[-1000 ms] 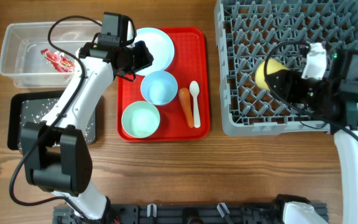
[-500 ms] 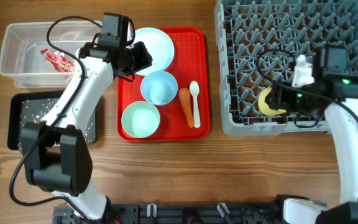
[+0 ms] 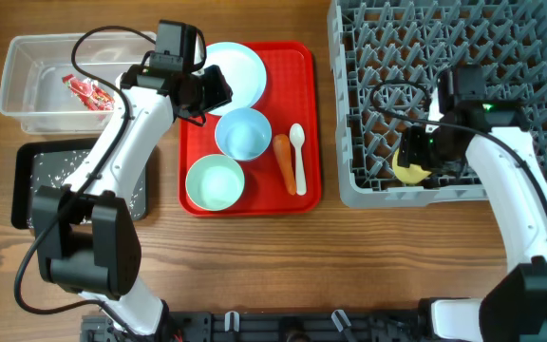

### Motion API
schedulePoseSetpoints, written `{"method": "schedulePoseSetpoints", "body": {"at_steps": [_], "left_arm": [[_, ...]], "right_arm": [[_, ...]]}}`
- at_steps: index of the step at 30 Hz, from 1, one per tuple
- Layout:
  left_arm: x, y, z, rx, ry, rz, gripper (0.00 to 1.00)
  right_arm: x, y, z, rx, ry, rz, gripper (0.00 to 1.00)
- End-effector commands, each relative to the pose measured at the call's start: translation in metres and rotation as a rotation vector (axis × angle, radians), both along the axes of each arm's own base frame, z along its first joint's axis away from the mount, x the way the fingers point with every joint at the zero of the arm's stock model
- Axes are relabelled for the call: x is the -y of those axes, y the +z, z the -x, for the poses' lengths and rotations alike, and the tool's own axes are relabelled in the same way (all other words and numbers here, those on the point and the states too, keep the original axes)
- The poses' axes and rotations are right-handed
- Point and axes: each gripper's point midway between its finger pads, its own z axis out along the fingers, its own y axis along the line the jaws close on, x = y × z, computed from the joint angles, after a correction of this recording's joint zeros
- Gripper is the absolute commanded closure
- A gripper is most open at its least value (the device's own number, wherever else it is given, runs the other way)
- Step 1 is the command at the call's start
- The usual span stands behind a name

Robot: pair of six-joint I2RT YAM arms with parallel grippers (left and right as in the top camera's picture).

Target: Sort waste into correct bins and load items into the dishwasher rack

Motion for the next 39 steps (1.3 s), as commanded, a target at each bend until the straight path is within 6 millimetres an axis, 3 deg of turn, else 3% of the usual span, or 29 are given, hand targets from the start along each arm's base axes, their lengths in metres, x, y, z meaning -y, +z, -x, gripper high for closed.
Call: {"method": "schedulePoseSetpoints", "body": {"at_steps": [1,7,12,17,25,30,35,39], "left_arm": [[-0.005,0.004,-0.003,0.02,-0.001,-0.019,0.59],[-0.005,0.004,-0.003,0.02,-0.001,-0.019,0.62],[-0.005,0.004,-0.003,0.02,-0.001,-0.019,0.61],[-0.005,0.004,-0.003,0.02,-0.001,-0.019,0.61],[-0.005,0.004,-0.002,0.016,-0.001,-0.02,0.6],[-0.005,0.004,-0.002,0.016,-0.001,-0.019,0.6],[-0.005,0.004,-0.002,0.016,-0.001,-0.019,0.57],[-0.005,0.005,-0.002,0.021,-0.009,-0.023,0.57]], "right_arm": [[0.004,-0.007,-0.007,-0.009,-0.021,0.024,0.72],[0.003,-0.02,-0.007,-0.049,-0.02,0.022,0.68],[-0.002,-0.022,-0.013,-0.036,-0.015,-0.003,0.39],[-0.01,-0.021,-0.016,-0.023,-0.006,-0.05,0.25],[-0.02,-0.011,-0.025,0.011,0.027,-0.106,0.18],[-0.021,0.011,-0.036,0.049,0.03,-0.108,0.15],[-0.021,0.045,-0.05,0.128,0.042,-0.108,0.13],[-0.045,0.085,-0.059,0.235,0.161,-0.225,0.12]]}}
